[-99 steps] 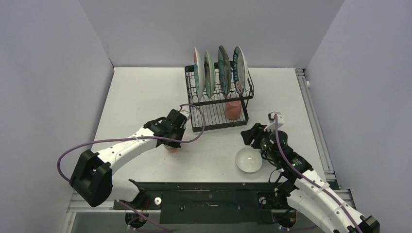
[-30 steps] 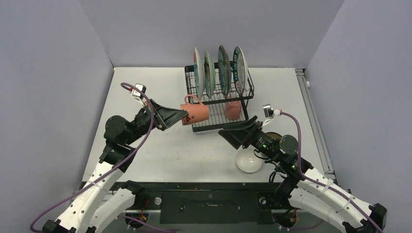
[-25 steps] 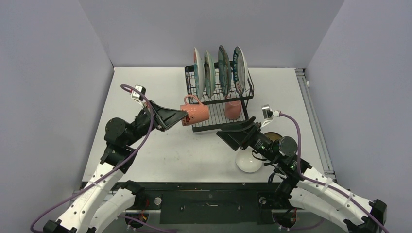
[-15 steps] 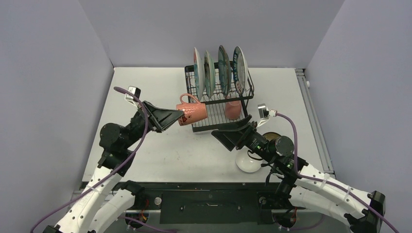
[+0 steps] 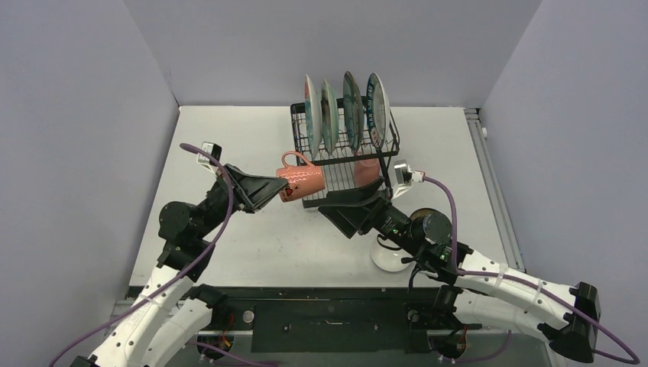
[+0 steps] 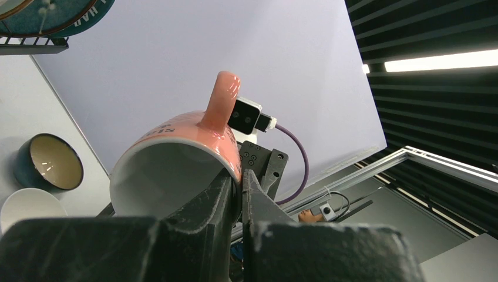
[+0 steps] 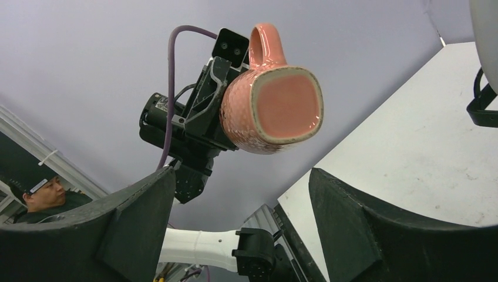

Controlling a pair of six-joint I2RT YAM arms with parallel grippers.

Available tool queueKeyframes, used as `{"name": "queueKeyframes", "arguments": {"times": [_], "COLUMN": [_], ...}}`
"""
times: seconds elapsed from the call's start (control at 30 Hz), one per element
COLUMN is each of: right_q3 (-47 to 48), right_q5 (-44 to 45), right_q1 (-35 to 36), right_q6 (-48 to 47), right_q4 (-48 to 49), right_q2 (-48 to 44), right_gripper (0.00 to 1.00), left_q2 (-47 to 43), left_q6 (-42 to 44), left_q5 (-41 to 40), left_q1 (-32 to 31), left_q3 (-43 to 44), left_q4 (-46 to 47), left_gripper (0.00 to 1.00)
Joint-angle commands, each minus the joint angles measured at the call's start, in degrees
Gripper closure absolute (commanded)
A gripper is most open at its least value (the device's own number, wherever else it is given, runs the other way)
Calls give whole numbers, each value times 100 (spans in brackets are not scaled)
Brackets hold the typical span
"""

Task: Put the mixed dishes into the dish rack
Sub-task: Turn the cup upside down in the dish rack.

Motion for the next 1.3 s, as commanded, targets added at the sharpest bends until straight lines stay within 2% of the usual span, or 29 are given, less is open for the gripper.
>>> {"name": "queueKeyframes", "arguments": {"times": [0.0, 0.73, 0.93, 1.27], "right_q3": [370, 812, 965, 1184], "right_q5": [192, 473, 698, 267], "right_q1": [143, 294, 296, 304], "right_q6": [-223, -355, -344, -476], "right_q4": [533, 745, 553, 625], "right_q2": [167, 785, 832, 1099], "right_gripper": [21, 17, 17, 16], "left_q2": [-76, -124, -148, -83], "left_q6": [-177, -432, -449, -474], "left_q5": [-133, -35, -39, -41], "left_q1": [41, 43, 43, 43], "left_q3": [75, 2, -38, -80], "left_q4": [816, 1082, 1109, 1202], "left_gripper": [100, 100, 100, 100]}}
